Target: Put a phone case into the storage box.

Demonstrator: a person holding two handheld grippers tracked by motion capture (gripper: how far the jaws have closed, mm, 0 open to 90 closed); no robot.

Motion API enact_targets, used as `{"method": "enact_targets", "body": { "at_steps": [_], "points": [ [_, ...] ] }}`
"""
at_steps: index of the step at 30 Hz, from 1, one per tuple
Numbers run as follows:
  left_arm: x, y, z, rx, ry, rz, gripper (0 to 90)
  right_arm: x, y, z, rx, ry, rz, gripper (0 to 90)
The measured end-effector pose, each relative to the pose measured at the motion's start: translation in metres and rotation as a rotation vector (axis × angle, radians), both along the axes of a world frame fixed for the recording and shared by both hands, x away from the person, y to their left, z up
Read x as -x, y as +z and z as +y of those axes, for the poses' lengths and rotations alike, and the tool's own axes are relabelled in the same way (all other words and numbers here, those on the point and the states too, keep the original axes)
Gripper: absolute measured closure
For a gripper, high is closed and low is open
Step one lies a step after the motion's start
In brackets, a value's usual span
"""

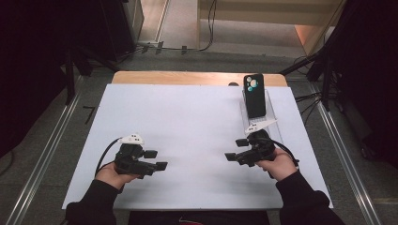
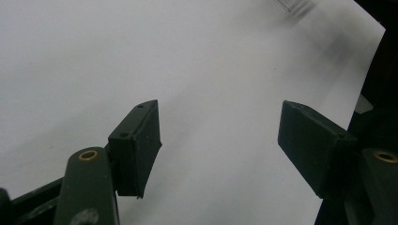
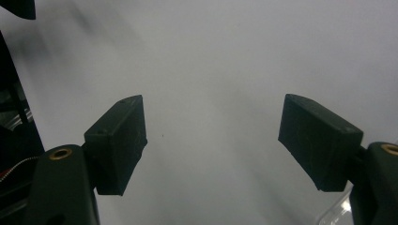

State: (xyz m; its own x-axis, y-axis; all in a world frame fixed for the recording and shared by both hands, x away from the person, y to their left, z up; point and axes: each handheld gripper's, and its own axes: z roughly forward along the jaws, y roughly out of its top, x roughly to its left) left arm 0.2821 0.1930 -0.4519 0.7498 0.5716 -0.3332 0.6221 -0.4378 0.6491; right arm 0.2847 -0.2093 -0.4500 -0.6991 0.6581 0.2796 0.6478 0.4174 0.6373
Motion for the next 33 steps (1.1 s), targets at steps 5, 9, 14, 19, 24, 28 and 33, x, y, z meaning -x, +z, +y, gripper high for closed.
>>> {"method": "enact_targets", "body": {
  "at_steps": [5,9,14,19,24,28,33],
  "points": [
    [0.002,-0.001,0.001,0.0,0.0,0.002,30.3,0.008,-0.005,-0.007,-0.002,0.006,0.004,21.5],
    [0.004,-0.002,0.001,-0.007,-0.007,0.007,30.3,0.015,-0.008,-0.012,-0.001,0.005,0.01,21.5],
    [0.006,-0.003,0.002,-0.009,-0.01,0.006,30.3,0.021,-0.011,-0.018,0.006,0.001,0.02,21.5],
    [0.008,-0.004,0.004,-0.008,-0.006,0.005,30.3,0.027,-0.014,-0.025,0.009,-0.01,0.031,21.5],
    [0.008,-0.005,0.005,-0.01,-0.006,0.007,30.3,0.03,-0.017,-0.03,0.014,-0.019,0.034,21.5],
    [0.009,-0.006,0.007,-0.015,-0.004,0.009,30.3,0.032,-0.019,-0.034,0.024,-0.023,0.036,21.5],
    [0.01,-0.007,0.009,-0.014,0.003,0.011,30.3,0.034,-0.021,-0.037,0.027,-0.025,0.038,21.5]
  ]
}}
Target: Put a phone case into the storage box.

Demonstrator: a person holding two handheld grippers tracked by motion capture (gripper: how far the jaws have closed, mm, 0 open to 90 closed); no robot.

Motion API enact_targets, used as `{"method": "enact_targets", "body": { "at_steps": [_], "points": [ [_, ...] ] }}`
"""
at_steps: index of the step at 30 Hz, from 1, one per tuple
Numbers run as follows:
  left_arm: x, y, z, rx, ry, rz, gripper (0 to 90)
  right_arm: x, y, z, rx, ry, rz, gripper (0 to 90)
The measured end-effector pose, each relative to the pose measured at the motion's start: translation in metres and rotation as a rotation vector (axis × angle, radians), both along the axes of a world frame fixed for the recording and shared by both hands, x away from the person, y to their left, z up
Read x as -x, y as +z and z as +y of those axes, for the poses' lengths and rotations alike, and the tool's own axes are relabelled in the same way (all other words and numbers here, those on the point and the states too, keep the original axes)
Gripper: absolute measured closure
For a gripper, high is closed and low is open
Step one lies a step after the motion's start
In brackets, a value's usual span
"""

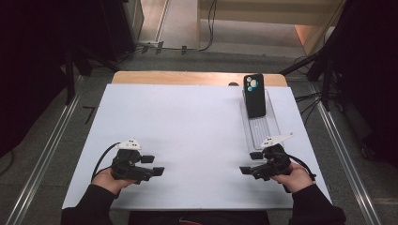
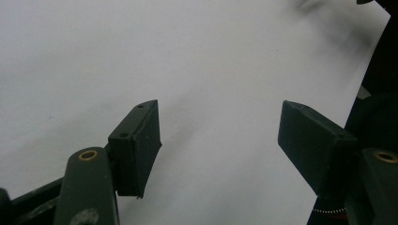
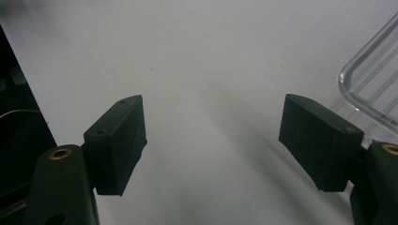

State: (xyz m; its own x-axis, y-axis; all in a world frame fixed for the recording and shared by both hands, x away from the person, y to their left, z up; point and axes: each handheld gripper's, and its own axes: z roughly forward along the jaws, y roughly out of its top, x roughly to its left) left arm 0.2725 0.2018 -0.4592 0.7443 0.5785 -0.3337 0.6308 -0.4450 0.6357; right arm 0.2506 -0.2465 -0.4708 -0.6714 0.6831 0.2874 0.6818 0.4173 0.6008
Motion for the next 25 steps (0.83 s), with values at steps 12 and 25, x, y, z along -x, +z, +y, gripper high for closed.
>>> {"method": "enact_targets", "body": {
  "at_steps": [12,25],
  "points": [
    [-0.0009,-0.0015,0.0017,0.0,0.002,0.007,30.3,-0.0007,-0.0045,-0.001,0.015,0.01,0.013,21.5],
    [-0.0012,-0.002,0.0011,-0.003,-0.005,0.011,30.3,-0.0008,-0.0055,-0.0008,0.019,0.012,0.016,21.5]
  ]
}}
